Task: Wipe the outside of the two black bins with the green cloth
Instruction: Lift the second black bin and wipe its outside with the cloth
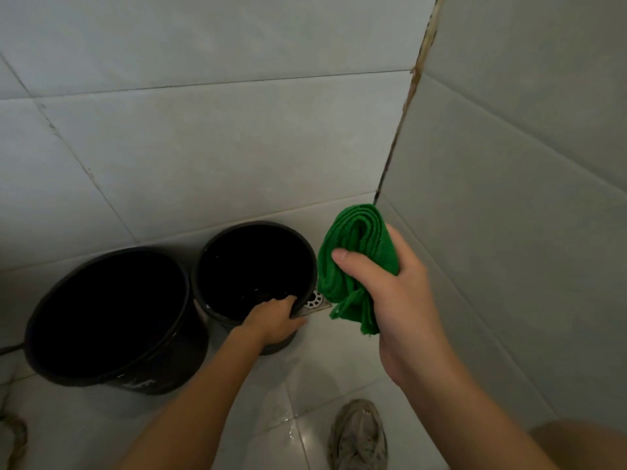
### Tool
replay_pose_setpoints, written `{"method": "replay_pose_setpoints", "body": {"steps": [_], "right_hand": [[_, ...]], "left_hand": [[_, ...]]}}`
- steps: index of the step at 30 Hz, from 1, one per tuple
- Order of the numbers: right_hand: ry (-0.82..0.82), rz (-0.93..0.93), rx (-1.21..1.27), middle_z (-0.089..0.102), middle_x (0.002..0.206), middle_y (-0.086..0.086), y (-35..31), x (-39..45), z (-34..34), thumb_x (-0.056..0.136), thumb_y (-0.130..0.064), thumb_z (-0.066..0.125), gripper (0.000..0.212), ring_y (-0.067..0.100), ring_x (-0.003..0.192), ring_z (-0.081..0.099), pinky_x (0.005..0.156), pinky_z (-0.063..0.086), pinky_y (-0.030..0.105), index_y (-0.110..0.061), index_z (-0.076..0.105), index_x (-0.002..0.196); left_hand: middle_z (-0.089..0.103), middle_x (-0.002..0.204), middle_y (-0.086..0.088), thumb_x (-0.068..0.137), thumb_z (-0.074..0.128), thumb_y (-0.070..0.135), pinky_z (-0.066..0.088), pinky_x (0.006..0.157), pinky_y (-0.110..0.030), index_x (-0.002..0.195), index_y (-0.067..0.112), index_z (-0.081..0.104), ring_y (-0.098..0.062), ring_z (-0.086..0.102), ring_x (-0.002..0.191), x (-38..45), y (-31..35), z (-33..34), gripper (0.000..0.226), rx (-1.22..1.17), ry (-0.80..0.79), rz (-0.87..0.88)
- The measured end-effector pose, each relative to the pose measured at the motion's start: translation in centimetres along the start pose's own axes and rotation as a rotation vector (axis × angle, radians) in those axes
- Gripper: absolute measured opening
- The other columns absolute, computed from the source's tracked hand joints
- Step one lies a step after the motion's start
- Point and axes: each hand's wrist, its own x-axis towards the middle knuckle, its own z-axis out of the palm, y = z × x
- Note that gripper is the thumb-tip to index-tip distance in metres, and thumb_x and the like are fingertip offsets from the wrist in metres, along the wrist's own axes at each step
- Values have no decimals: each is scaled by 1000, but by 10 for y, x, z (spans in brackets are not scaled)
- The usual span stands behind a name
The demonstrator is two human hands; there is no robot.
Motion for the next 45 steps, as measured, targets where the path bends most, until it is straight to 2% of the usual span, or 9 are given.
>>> {"method": "replay_pose_setpoints", "body": {"steps": [6, 11, 19, 22, 27, 30, 33, 37, 45], "right_hand": [[-27, 0, 1, 75, 96, 3, -1, 2, -4, 80, -1, 73, 39, 19, 86, 72, 67, 55, 28, -18, 68, 115], [-36, -18, -9, 75, 97, 1, -7, 0, -6, 80, -1, 73, 41, 18, 89, 72, 74, 59, 30, -18, 68, 117], [0, -25, 27, 74, 102, 5, -24, -12, -12, 83, -6, 71, 39, 23, 95, 71, 78, 57, 36, -15, 66, 120], [9, -43, 32, 74, 100, 5, -31, -19, -13, 82, -5, 71, 39, 24, 92, 72, 71, 56, 33, -15, 66, 119], [-23, -166, -22, 75, 97, -3, -40, -27, -6, 78, -4, 76, 41, 16, 92, 71, 69, 56, 25, -31, 68, 108], [-59, -263, -70, 74, 99, -8, -43, -32, 6, 67, -15, 80, 43, 11, 94, 70, 74, 56, 22, -39, 68, 101], [-136, -376, -182, 72, 101, -13, -46, -40, 21, 70, -13, 83, 48, 6, 96, 68, 77, 53, 17, -43, 66, 103], [-166, -568, -556, 62, 118, -22, -37, -55, 45, 66, -32, 75, 59, -2, 107, 59, 85, 47, 13, -45, 59, 121], [-250, -853, -1033, 51, 138, -2, 3, -60, 83, 64, -49, 55, 67, 21, 111, 60, 81, 51, 30, -41, 49, 130]], "left_hand": [[56, 131, -17, 99, 44, 31, 46, 97, -47, 129, 10, 51, -33, 55, 115, 21, 0, 10, 37, -163, -56, -8], [62, 127, -12, 97, 54, 23, 45, 101, -44, 129, 7, 55, -29, 57, 119, -8, 9, -16, 36, -375, 89, 94], [75, 94, -12, 94, 56, 3, 58, 77, -37, 112, 3, 65, -26, 72, 83, -103, 47, -82, 20, -1029, 226, -41], [75, 94, -15, 94, 56, 5, 57, 84, -45, 109, 7, 66, -31, 72, 86, -147, 63, -110, 18, -1101, 215, -54], [76, 83, -12, 85, 50, -8, 56, 58, -29, 85, 16, 74, -24, 73, 70, -228, 72, -153, 34, -1277, 105, 6], [74, 84, -15, 64, 59, -3, 57, 58, -30, 73, 21, 76, -26, 72, 71, -269, 66, -164, 31, -1302, 94, 50], [72, 88, -16, 54, 55, -2, 55, 58, -33, 81, 20, 74, -28, 71, 73, -290, 53, -163, 39, -1312, 152, 51], [68, 72, -12, 69, 41, -21, 51, 50, -28, 81, 20, 73, -22, 66, 61, -303, 46, -158, 54, -1330, 246, 65], [63, 69, -13, 45, 45, -9, 49, 47, -26, 77, 15, 73, -21, 62, 58, -317, 33, -159, 48, -1524, 391, 157]]}}
